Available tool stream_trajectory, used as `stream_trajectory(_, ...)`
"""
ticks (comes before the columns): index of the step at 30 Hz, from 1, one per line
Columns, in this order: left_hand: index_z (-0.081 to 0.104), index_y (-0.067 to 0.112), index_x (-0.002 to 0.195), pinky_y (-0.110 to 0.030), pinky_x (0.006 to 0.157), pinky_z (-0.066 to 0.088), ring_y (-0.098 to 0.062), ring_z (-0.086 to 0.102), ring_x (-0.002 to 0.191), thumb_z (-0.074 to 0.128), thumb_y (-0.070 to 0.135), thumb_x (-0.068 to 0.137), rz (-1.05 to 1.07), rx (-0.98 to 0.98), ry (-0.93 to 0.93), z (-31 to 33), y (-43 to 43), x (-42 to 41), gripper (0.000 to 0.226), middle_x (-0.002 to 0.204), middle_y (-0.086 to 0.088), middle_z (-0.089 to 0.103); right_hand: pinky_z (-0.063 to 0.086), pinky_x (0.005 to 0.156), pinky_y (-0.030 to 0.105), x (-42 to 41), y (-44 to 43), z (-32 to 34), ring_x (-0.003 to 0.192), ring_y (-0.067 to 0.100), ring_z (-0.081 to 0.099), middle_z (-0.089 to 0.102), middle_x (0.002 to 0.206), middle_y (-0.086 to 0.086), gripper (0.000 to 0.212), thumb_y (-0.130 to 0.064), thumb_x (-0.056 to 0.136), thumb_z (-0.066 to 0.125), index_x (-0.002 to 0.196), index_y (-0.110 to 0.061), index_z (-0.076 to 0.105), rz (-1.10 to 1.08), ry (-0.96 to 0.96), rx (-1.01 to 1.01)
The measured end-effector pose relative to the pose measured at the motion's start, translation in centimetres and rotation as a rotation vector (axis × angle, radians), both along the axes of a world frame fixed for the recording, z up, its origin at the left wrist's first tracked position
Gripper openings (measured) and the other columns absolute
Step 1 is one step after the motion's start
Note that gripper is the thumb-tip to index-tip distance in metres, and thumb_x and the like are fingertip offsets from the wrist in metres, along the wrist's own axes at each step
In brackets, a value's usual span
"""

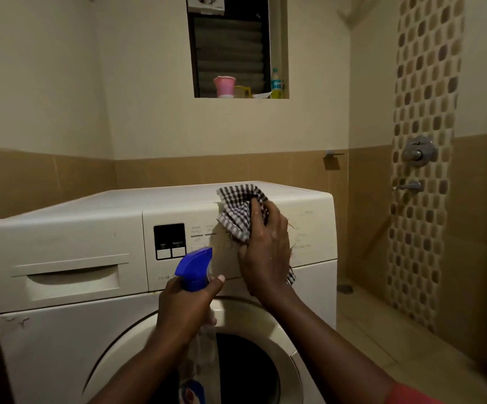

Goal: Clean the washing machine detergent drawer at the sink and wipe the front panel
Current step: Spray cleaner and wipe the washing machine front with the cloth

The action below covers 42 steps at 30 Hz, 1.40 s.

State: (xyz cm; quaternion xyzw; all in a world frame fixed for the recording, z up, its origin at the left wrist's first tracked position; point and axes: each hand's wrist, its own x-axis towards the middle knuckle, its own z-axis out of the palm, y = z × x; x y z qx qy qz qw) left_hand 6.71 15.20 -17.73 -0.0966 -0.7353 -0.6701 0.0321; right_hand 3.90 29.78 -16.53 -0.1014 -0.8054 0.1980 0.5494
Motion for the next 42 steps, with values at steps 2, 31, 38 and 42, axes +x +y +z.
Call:
stream_trajectory(2,0.053,0.013,0.091,-0.028,0.055,0.043,-0.024,0.061,0.055,0.074,0.029,0.083,0.000,-0.004,0.000,0.3,0.0,0.0,0.027,0.063,-0.016,0.064,0.038,0.108,0.040,-0.1,0.0,0.6,0.140,0.025,0.024,0.028,0.153,0.007,0.077,-0.012,0.082,0.062,0.150,-0.020,0.028,-0.004,0.015,0.026)
stream_trajectory(31,0.056,0.011,0.114,-0.034,0.060,0.057,-0.021,0.064,0.059,0.076,0.026,0.082,-0.172,0.018,0.078,4.1,9.4,0.8,0.040,0.090,-0.005,0.066,0.040,0.092,0.029,10.5,14.6,-4.7,0.108,0.021,0.052,0.054,0.121,0.009,0.065,-0.009,0.066,0.040,0.128,-0.004,0.059,-0.014,0.304,-0.422)
stream_trajectory(38,0.050,0.016,0.111,-0.046,0.080,0.060,-0.023,0.065,0.080,0.078,0.030,0.080,-0.259,0.001,0.124,4.7,14.0,1.6,0.044,0.092,0.001,0.059,0.045,0.099,0.040,11.7,16.3,-4.0,0.110,0.023,0.052,0.055,0.120,0.010,0.064,-0.008,0.066,0.040,0.128,-0.005,0.059,-0.014,0.359,-0.445)
stream_trajectory(42,0.054,0.012,0.105,-0.041,0.071,0.062,-0.016,0.064,0.060,0.077,0.035,0.080,-0.303,-0.073,0.151,4.9,16.0,2.0,0.041,0.084,-0.003,0.064,0.044,0.097,0.036,11.8,16.6,-3.2,0.108,0.017,0.050,0.055,0.120,0.012,0.065,-0.008,0.065,0.039,0.127,-0.004,0.059,-0.007,0.383,-0.457)
